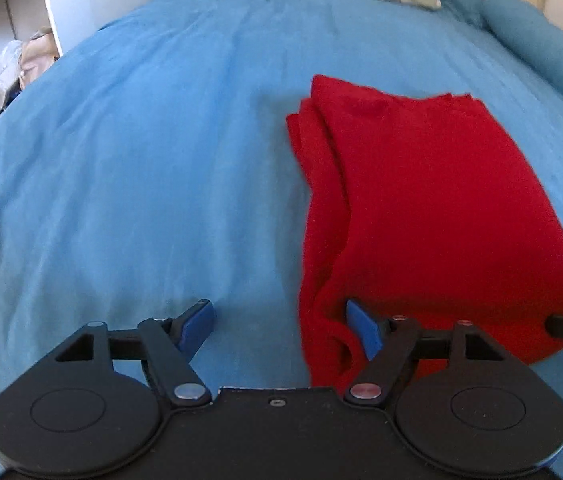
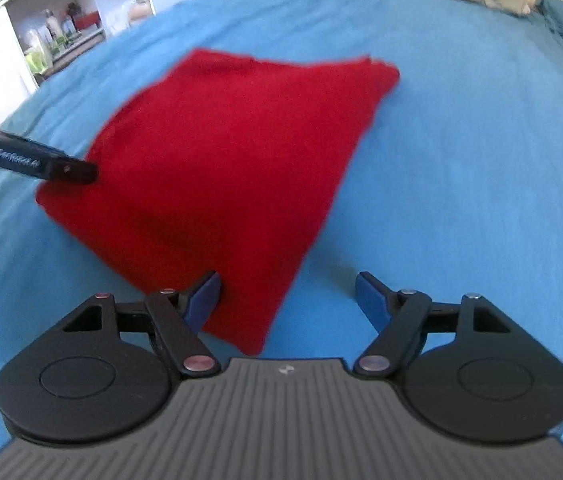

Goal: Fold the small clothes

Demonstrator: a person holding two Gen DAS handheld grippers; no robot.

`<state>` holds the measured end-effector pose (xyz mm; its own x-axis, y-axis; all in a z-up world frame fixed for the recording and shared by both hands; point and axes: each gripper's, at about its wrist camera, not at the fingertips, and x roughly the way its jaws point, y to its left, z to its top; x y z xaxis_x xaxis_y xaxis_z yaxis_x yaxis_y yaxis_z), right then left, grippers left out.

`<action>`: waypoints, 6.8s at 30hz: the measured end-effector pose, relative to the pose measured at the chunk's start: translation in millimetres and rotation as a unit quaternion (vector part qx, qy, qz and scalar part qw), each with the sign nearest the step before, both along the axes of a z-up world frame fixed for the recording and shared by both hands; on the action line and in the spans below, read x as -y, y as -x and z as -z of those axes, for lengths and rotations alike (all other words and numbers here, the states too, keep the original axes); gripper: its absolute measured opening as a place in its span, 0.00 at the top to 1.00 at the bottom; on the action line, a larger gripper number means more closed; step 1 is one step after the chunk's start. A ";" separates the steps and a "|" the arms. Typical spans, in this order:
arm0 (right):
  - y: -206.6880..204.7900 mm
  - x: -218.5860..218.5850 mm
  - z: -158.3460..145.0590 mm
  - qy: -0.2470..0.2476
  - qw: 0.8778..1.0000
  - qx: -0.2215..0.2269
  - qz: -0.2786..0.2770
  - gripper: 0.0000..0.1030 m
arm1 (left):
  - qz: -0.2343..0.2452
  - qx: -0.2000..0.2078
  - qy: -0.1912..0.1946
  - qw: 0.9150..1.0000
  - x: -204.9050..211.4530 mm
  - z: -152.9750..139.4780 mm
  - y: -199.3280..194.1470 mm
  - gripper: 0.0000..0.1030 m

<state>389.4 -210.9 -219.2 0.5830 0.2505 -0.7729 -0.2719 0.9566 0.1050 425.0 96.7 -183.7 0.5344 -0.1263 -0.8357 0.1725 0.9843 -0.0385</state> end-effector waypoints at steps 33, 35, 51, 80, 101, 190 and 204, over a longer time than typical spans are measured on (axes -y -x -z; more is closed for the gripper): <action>-112.4 27.1 0.6 -0.230 0.963 -0.084 0.110 0.57 | 0.049 -0.080 0.164 0.982 20.8 -16.1 -99.5 0.73; -109.1 22.2 -9.8 -0.217 0.969 -0.066 0.101 0.60 | 0.055 -0.065 0.154 0.984 26.7 -26.6 -90.6 0.74; 7.2 74.7 -91.8 -0.205 0.973 -0.037 0.099 0.61 | 0.117 -0.072 0.156 0.978 103.1 -64.3 26.9 0.74; 84.2 101.2 -22.6 -0.048 0.981 0.001 0.189 0.00 | 0.071 0.029 -0.001 0.997 109.7 -11.7 79.9 0.09; 150.1 101.4 -108.6 -0.068 0.969 0.123 0.206 0.00 | 0.056 0.185 -0.038 0.980 114.7 -132.7 164.8 0.00; 413.6 15.8 -213.8 0.046 0.963 0.048 0.262 0.00 | 0.004 0.155 -0.015 0.988 76.8 -216.3 400.6 0.00; 414.3 15.2 -216.5 0.048 0.961 0.051 0.267 0.00 | -0.007 0.170 -0.040 0.985 81.3 -218.4 403.4 0.00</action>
